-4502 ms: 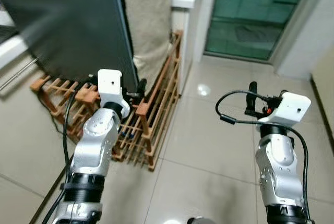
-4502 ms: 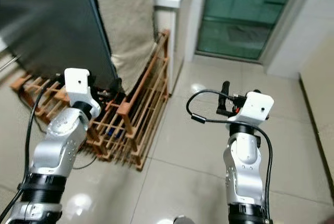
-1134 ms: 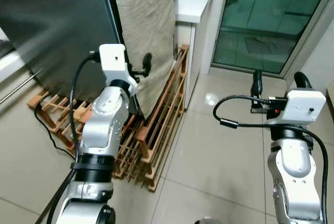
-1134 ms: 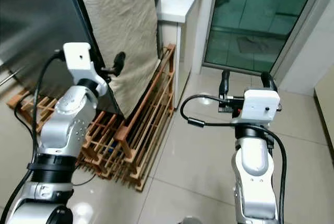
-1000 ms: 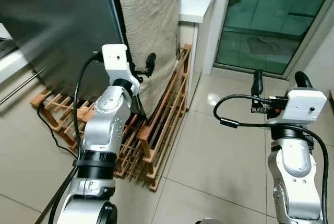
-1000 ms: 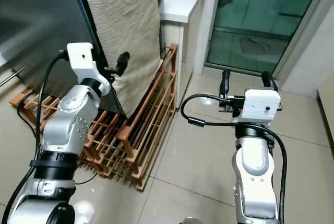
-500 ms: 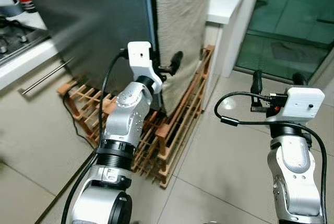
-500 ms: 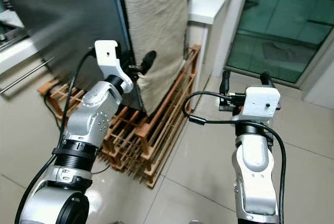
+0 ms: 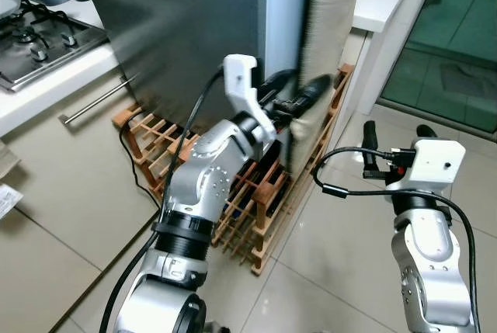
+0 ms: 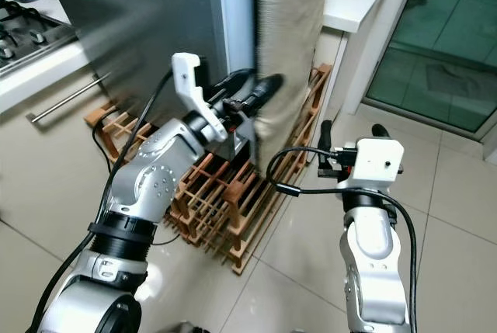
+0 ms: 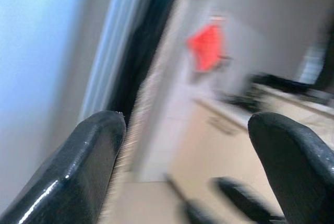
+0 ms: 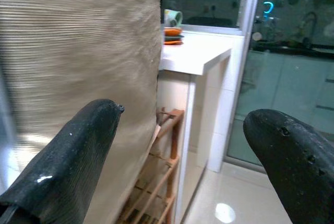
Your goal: Restocking fridge
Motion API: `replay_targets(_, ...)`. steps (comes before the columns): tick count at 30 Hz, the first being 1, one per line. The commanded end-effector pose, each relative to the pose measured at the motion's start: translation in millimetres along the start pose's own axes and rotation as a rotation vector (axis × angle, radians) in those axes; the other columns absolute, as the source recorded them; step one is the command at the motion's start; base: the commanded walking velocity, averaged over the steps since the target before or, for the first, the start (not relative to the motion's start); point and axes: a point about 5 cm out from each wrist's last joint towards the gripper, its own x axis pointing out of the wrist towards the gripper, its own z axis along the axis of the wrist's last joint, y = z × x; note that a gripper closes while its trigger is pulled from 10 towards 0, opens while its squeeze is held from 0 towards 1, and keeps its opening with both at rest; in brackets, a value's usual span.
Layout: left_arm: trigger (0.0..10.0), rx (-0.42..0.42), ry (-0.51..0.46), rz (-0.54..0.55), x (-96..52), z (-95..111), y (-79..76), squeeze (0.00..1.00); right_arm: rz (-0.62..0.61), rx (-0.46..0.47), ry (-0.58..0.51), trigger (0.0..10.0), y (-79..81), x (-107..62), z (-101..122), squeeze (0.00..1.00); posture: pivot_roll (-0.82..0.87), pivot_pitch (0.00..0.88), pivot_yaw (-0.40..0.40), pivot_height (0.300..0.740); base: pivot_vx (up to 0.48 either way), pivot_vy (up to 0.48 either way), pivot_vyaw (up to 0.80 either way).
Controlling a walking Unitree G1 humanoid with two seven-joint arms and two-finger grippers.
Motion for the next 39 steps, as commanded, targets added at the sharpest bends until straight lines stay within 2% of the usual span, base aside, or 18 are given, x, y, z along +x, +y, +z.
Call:
replay_targets(1, 10.0, -0.06, -0.031, -0.078, 7.3, -2, -17.6, 0.0, 0.004, 0.018, 0.025, 10.0, -0.4, 0.8, -4, 0.0, -0.23, 0.0, 0.086, 0.74, 0.0, 0.0, 0.0)
replay_targets(5, 10.0, -0.052, -0.036, -0.033, 3.9, 3, -10.6, 0.0, 0.011, 0.021, 0.028, 10.0, 1.6, 0.3, -5, 0.0, -0.22, 0.0, 0.086, 0.74, 0.0, 0.0, 0.0)
replay_targets(10, 10.0, 0.016, -0.002, 0.094, -22.2, 12, 11.2, 0.0, 0.079, 0.026, 0.069, 10.0, 10.4, -2.4, -11, 0.0, -0.21, 0.0, 0.089, 0.74, 0.0, 0.0, 0.0)
replay_targets(12, 10.0, 0.084, 0.04, 0.185, -40.4, 12, 22.7, 0.0, 0.093, 0.03, 0.091, 10.0, 12.1, -4.4, -16, 0.0, -0.21, 0.0, 0.091, 0.74, 0.0, 0.0, 0.0)
replay_targets(13, 10.0, 0.084, 0.04, 0.185, -40.4, 12, 22.7, 0.0, 0.093, 0.03, 0.091, 10.0, 12.1, -4.4, -16, 0.0, -0.21, 0.0, 0.091, 0.74, 0.0, 0.0, 0.0)
replay_targets(14, 10.0, 0.114, 0.056, 0.226, -48.5, 12, 27.2, 0.0, 0.094, 0.038, 0.096, 10.0, 12.4, -5.3, -17, 0.0, -0.2, 0.0, 0.089, 0.74, 0.0, 0.0, 0.0)
replay_targets(15, 10.0, 0.146, 0.049, 0.298, -60.7, 15, 33.6, 0.0, 0.087, 0.05, 0.09, 10.0, 11.6, -5.3, -17, 0.0, -0.19, 0.0, 0.085, 0.74, 0.0, 0.0, 0.0)
replay_targets(16, 10.0, 0.181, 0.001, 0.442, -80.4, 22, 44.4, 0.0, 0.079, 0.056, 0.078, 10.0, 10.3, -3.4, -15, 0.0, -0.19, 0.0, 0.085, 0.74, 0.0, 0.0, 0.0)
replay_targets(17, 10.0, 0.205, -0.026, 0.521, -90.0, 26, 49.4, 0.0, 0.08, 0.054, 0.067, 10.0, 10.0, -1.5, -13, 0.0, -0.19, 0.0, 0.085, 0.74, 0.0, 0.0, 0.0)
replay_targets(19, 10.0, 0.265, -0.062, 0.649, -103.0, 31, 56.6, 0.0, 0.085, 0.055, 0.056, 10.0, 10.6, 1.8, -11, 0.0, -0.19, 0.0, 0.085, 0.74, 0.0, 0.0, 0.0)
replay_targets(21, 10.0, 0.285, -0.07, 0.691, -107.1, 33, 58.5, 0.0, 0.086, 0.057, 0.054, 10.0, 10.7, 2.6, -11, 0.0, -0.17, 0.0, 0.074, 0.74, 0.0, 0.0, 0.0)
replay_targets(23, 10.0, 0.35, -0.067, 0.898, -126.7, 34, 72.5, 0.0, 0.082, 0.054, 0.047, 10.0, 11.3, 9.0, -10, 0.0, -0.16, 0.0, 0.069, 0.74, 0.0, 0.0, 0.0)
replay_targets(25, 10.0, 0.387, -0.058, 1.014, -139.0, 35, 81.1, 0.0, 0.081, 0.055, 0.039, 10.0, 13.1, 15.1, -9, 0.0, -0.15, 0.0, 0.065, 0.74, 0.0, 0.0, 0.0)
replay_targets(31, 10.0, 0.421, -0.051, 1.054, -144.7, 37, 83.6, 0.0, 0.101, 0.045, 0.029, 10.0, 17.4, 24.3, -8, 0.0, -0.15, 0.0, 0.065, 0.74, 0.0, -0.21, 0.36)
replay_targets(39, 10.0, 0.499, -0.003, 1.226, -160.9, 32, 90.4, 0.0, 0.136, 0.041, 0.024, 10.0, 25.6, 33.4, -9, 0.0, -0.13, 0.0, 0.06, 0.74, 0.0, -0.478, 0.68)
